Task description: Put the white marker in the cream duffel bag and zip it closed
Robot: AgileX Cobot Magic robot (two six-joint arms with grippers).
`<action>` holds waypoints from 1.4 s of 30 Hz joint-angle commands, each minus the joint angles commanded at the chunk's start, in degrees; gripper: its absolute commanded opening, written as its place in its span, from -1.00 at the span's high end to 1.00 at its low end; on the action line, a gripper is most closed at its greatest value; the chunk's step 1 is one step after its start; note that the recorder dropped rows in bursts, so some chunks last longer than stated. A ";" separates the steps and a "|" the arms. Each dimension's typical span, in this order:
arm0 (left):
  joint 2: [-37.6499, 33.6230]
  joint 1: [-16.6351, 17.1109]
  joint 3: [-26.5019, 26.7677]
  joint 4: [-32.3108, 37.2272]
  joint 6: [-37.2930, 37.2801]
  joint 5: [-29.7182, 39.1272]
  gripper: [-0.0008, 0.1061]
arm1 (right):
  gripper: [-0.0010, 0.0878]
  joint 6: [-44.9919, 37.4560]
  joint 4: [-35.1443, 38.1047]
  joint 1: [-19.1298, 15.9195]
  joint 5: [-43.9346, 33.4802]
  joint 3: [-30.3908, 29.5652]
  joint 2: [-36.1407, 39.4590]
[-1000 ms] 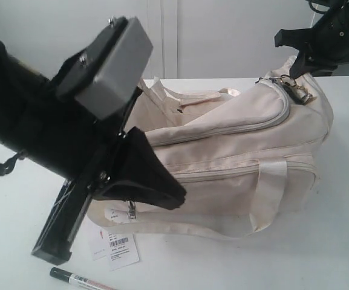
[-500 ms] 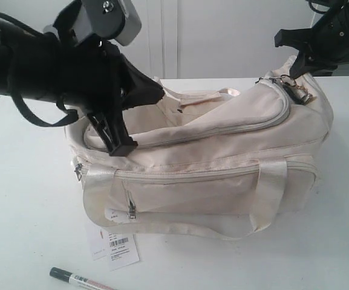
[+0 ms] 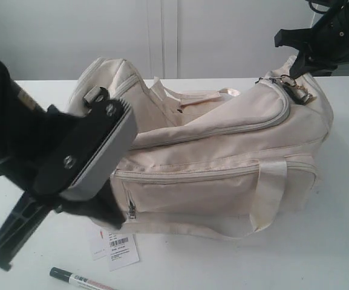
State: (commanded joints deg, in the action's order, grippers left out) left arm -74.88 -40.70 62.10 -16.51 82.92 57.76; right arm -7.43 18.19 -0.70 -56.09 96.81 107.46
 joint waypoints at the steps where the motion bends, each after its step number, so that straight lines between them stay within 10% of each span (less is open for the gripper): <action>1: 0.00 0.00 0.00 4.30 -4.76 0.28 0.99 | 0.98 0.00 0.00 0.00 0.00 0.00 0.00; 6: 0.00 0.00 0.00 21.73 -31.22 0.32 0.99 | 0.98 0.00 0.00 0.00 0.00 0.00 0.00; 12: 0.00 0.00 0.00 21.21 -72.66 -11.45 0.99 | 0.98 0.00 0.00 0.00 0.00 0.00 0.00; 17: 0.00 0.00 0.00 20.73 -89.45 -23.69 0.99 | 0.98 0.00 0.00 0.00 0.00 0.00 0.00; 26: -2.94 -0.59 2.64 -5.11 -66.02 -35.26 0.99 | 0.98 0.00 0.00 0.00 0.00 0.00 0.00; 42: -19.73 -10.05 18.98 -7.06 -45.62 -50.50 0.79 | 0.98 -0.27 0.00 0.00 0.00 0.00 0.00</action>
State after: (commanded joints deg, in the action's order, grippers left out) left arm -94.61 -50.75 81.08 -23.57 37.30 7.26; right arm -7.71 18.19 -0.70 -56.09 96.81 107.46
